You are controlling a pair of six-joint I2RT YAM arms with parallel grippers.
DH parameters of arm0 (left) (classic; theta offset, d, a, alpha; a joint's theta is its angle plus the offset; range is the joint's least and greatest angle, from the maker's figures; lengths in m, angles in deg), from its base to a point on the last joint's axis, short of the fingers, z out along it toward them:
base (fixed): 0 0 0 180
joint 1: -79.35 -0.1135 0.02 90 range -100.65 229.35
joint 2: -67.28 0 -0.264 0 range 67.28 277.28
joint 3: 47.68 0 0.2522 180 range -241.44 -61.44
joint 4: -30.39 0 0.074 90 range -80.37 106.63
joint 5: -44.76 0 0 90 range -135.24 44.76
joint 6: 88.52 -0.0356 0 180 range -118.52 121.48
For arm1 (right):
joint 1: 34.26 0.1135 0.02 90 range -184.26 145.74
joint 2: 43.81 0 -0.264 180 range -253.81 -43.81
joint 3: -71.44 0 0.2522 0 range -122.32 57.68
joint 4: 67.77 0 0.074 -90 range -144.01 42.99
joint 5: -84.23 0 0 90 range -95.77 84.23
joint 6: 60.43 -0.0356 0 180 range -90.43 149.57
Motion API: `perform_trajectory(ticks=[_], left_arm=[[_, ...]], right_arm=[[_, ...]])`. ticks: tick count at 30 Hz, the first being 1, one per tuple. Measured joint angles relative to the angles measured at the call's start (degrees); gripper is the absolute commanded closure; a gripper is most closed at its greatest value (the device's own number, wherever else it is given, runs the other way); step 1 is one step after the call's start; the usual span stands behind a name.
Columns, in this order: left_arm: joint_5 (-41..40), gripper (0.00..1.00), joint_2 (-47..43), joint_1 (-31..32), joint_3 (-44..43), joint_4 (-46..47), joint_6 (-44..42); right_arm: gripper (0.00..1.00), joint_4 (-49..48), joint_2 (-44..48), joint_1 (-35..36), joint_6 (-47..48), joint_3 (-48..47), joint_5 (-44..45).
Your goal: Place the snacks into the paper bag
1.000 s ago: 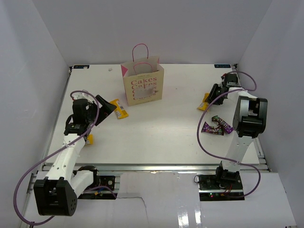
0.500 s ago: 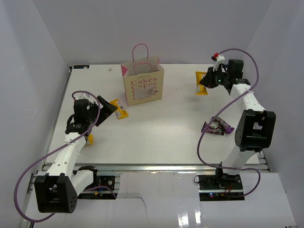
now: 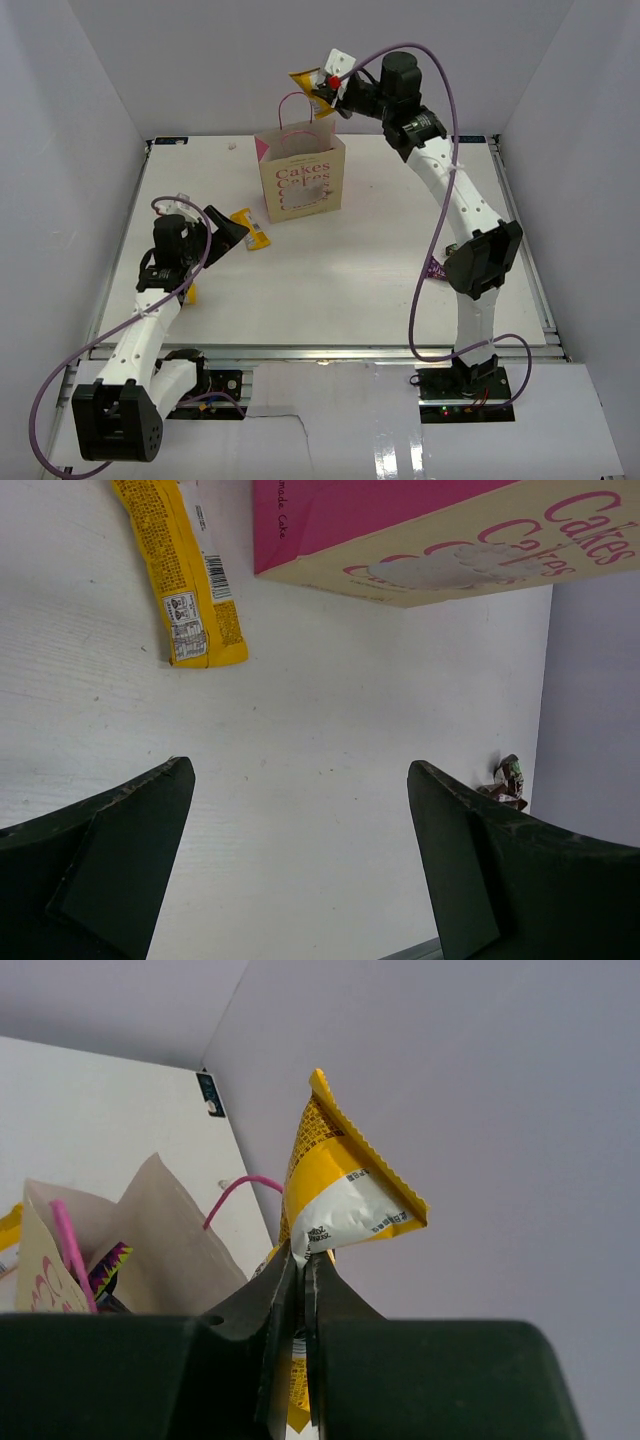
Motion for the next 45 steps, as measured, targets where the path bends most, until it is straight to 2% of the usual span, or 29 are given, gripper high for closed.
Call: perform_trajectory(ticks=[7, 10, 11, 13, 16, 21, 25, 28, 31, 34, 37, 38, 41, 42, 43, 45], left_arm=[[0.2, 0.02, -2.32, 0.0, 0.81, -0.28, 0.02], [0.44, 0.02, -2.01, 0.0, 0.81, -0.44, 0.15], [0.52, 0.02, -1.7, 0.0, 0.81, -0.44, 0.31], [0.59, 0.02, -0.66, 0.0, 0.81, -0.42, 0.83], [0.44, 0.02, 2.34, 0.0, 0.79, -0.46, 1.55], [-2.03, 0.04, 9.86, 1.33, -0.96, -2.38, 2.14], [-5.7, 0.06, 17.33, 4.59, -5.75, -3.63, 1.66], [-8.92, 0.08, 23.96, 6.49, -10.4, -4.24, 0.81], [-12.17, 0.11, 32.15, 7.65, -16.22, -5.2, -0.28], [-16.37, 0.12, 40.41, 7.98, -22.82, -7.34, -1.18], [-19.96, 0.14, 45.68, 8.0, -26.62, -8.74, -2.19], [-20.94, 0.15, 47.01, 8.0, -27.39, -9.2, -2.67], [-22.36, 0.3, 49.44, 7.98, -29.38, -10.54, -3.65], [-22.47, 0.36, 50.07, 7.96, -30.14, -10.62, -3.91], [-22.49, 0.5, 50.75, 7.96, -30.77, -10.75, -4.02], [-22.25, 0.57, 51.93, 7.96, -31.8, -10.6, -3.89]], right_arm=[[0.89, 0.09, -3.61, 1.81, 3.06, 4.63, 2.43], [0.72, 0.15, -3.93, 2.4, 3.58, 6.86, 3.26], [0.62, 0.13, -3.98, 2.58, 3.89, 7.32, 3.45], [0.5, 0.09, -3.98, 2.8, 4.42, 7.96, 4.09], [0.42, -0.24, -3.87, 2.71, 4.57, 8.81, 4.52], [0.4, 0.24, -3.13, 0.74, 1.57, 9.81, 4.39], [0.39, 2.62, 1.49, -4.72, -2.36, 12.9, 1.2], [0.39, 4.85, 9.31, -10.84, -3.08, 21.59, -2.71], [0.39, 6.4, 18.91, -16.39, -2.71, 35.45, -5.29], [0.39, 8.26, 26.49, -18.71, -1.99, 49.51, -7.63], [0.39, 10.23, 30.08, -19.61, -2.05, 59.21, -9.29], [0.39, 10.64, 30.56, -19.76, -2.08, 60.63, -9.64], [0.39, 11.78, 32.72, -21.35, -2.8, 65.94, -10.84], [0.39, 11.89, 33.38, -21.9, -3.06, 66.77, -11.08], [0.39, 11.96, 33.86, -22.32, -3.26, 67.19, -11.28], [0.39, 11.87, 34.82, -23.19, -3.61, 67.6, -11.93]])
